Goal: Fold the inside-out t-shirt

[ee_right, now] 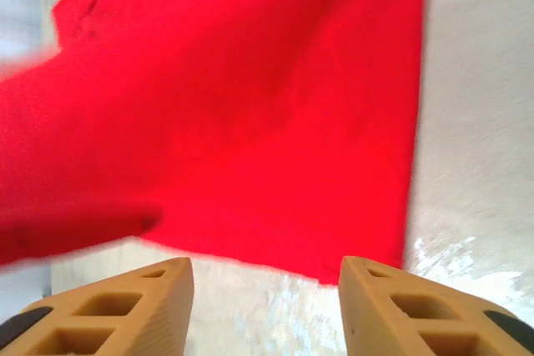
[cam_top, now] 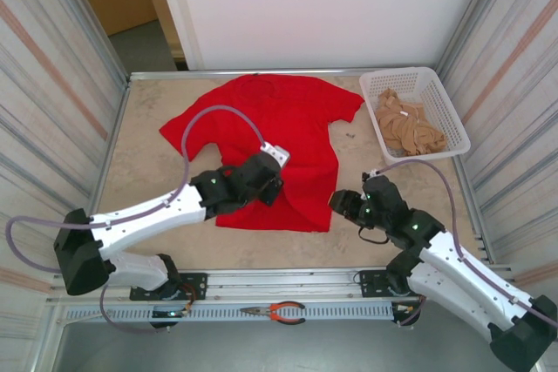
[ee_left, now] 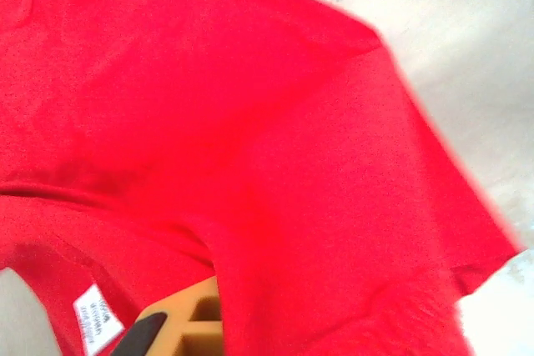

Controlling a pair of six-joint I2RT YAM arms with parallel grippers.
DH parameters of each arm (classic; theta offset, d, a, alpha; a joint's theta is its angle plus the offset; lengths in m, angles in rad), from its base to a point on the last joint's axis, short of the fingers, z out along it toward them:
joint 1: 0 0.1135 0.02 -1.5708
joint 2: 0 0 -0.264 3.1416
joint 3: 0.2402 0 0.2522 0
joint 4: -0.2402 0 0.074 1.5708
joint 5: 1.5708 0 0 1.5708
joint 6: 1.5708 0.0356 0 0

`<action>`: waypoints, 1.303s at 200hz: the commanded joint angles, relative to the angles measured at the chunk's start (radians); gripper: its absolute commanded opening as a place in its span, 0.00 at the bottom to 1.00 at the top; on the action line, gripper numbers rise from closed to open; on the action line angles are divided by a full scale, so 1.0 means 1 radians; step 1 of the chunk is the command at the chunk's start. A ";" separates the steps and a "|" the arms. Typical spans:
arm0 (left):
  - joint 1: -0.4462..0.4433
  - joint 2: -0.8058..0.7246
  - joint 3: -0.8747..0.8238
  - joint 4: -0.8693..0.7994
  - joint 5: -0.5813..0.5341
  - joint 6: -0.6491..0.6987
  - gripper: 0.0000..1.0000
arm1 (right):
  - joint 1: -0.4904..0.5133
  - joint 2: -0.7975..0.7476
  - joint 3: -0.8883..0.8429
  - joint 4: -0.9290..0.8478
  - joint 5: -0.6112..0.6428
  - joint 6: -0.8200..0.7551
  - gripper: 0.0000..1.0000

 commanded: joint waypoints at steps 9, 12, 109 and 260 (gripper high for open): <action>0.010 0.004 0.086 -0.155 0.112 0.073 0.00 | 0.287 -0.010 -0.041 0.186 0.118 -0.059 0.23; 0.010 0.005 0.093 -0.159 0.112 0.076 0.00 | 0.321 0.003 -0.047 0.210 0.140 -0.059 0.20; 0.017 -0.030 0.232 -0.272 0.118 0.121 0.00 | 0.578 0.876 0.301 0.553 0.211 -0.341 0.00; -0.038 0.005 0.474 -0.298 0.270 0.076 0.00 | 0.140 1.014 0.363 0.690 0.120 -0.100 0.00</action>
